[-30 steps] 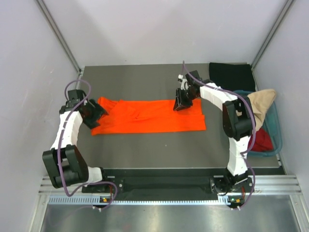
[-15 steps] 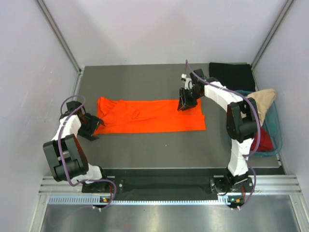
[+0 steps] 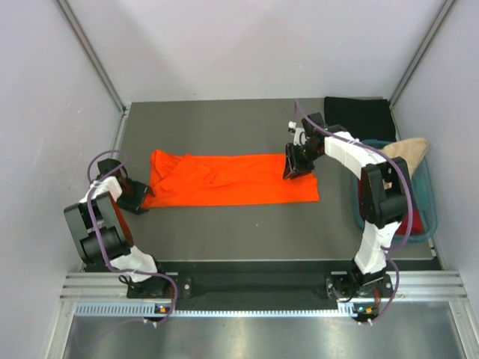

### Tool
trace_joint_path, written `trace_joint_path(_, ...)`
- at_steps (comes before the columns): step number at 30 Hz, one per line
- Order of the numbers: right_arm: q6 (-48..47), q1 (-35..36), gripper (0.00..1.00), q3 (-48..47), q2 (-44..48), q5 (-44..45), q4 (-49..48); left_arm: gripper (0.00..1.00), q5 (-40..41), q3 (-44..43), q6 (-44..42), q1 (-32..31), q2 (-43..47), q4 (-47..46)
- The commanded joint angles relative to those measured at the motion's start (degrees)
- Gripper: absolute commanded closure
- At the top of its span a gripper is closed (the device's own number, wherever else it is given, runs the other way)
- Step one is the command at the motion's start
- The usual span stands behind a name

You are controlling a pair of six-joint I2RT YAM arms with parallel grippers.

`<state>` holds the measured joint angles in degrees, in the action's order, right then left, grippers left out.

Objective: Fold and stack the t-shirts
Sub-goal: Fold the tshirt

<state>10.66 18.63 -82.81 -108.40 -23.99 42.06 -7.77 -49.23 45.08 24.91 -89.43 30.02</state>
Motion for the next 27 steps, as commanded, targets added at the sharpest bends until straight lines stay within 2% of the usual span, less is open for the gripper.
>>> trace_joint_path(1, -1.8, -2.4, 0.64, 1.4, 4.0, 1.0, 0.7, 0.39, 0.2, -0.1, -1.0, 0.2, -1.7, -4.3)
trace_joint_path(7, -2.0, -5.8, 0.64, 2.8, 4.9, 1.3, 0.9, 0.63, -0.8, -1.2, -1.8, 0.2, -3.5, -8.3)
trace_joint_path(8, -2.0, -6.2, 0.64, 2.3, 4.7, 1.3, 0.9, 0.72, -1.1, -1.6, -1.9, 0.3, -4.1, -9.6)
trace_joint_path(9, -1.8, -6.3, 0.64, 1.9, 4.1, 1.3, 0.8, 0.76, -1.3, -2.0, -2.4, 0.2, -4.5, -10.2)
trace_joint_path(14, 1.0, -6.9, 0.65, -0.9, 1.5, 0.2, -1.7, 0.96, -2.2, -8.1, -6.2, 0.2, -8.1, -12.8)
trace_joint_path(17, 2.8, -6.9, 0.65, -4.5, -0.5, -0.3, -4.1, 1.0, -1.5, -12.2, -8.7, 0.2, -10.2, -14.7)
trace_joint_path(21, 3.3, -7.2, 0.64, -10.6, -5.1, -1.0, -4.9, 1.0, -2.2, -19.3, -11.6, 0.2, -14.4, -18.8)
trace_joint_path(26, 1.9, -7.2, 0.64, -17.6, -9.3, -2.6, -4.9, 1.0, -11.2, -29.5, -12.7, 0.2, -26.3, -24.7)
trace_joint_path(27, 0.7, -7.2, 0.64, -18.3, -10.5, -3.8, -4.8, 1.0, -12.3, -33.7, -12.6, 0.1, -28.4, -25.1)
